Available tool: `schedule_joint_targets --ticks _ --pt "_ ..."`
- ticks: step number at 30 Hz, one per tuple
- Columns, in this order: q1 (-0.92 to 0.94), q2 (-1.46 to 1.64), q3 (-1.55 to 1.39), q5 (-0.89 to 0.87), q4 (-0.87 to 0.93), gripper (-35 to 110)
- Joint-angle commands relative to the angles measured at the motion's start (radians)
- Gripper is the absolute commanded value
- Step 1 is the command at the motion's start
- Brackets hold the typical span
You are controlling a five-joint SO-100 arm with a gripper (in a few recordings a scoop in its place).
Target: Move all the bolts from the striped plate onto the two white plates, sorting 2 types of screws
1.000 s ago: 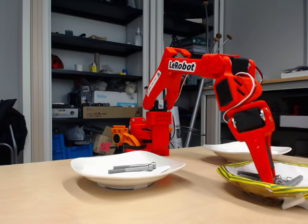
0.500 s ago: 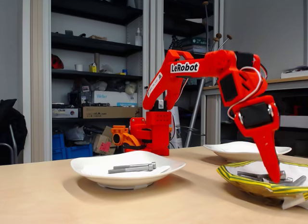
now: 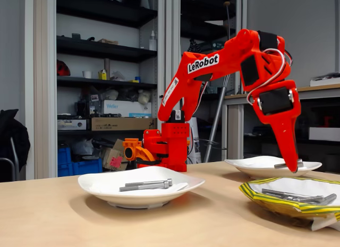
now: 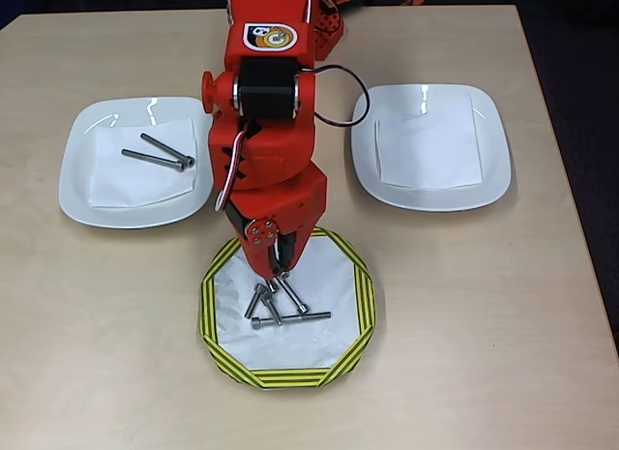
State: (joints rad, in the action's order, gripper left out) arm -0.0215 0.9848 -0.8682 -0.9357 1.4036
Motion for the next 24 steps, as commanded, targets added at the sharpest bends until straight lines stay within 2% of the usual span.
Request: schedule_joint_targets --ticks 1,11,24 --pt "-0.055 0.146 -0.1 -0.069 0.006 0" --pt "-0.242 0.417 -0.529 -0.265 0.009 0" --pt "-0.551 0.683 -0.888 -0.686 0.005 0"
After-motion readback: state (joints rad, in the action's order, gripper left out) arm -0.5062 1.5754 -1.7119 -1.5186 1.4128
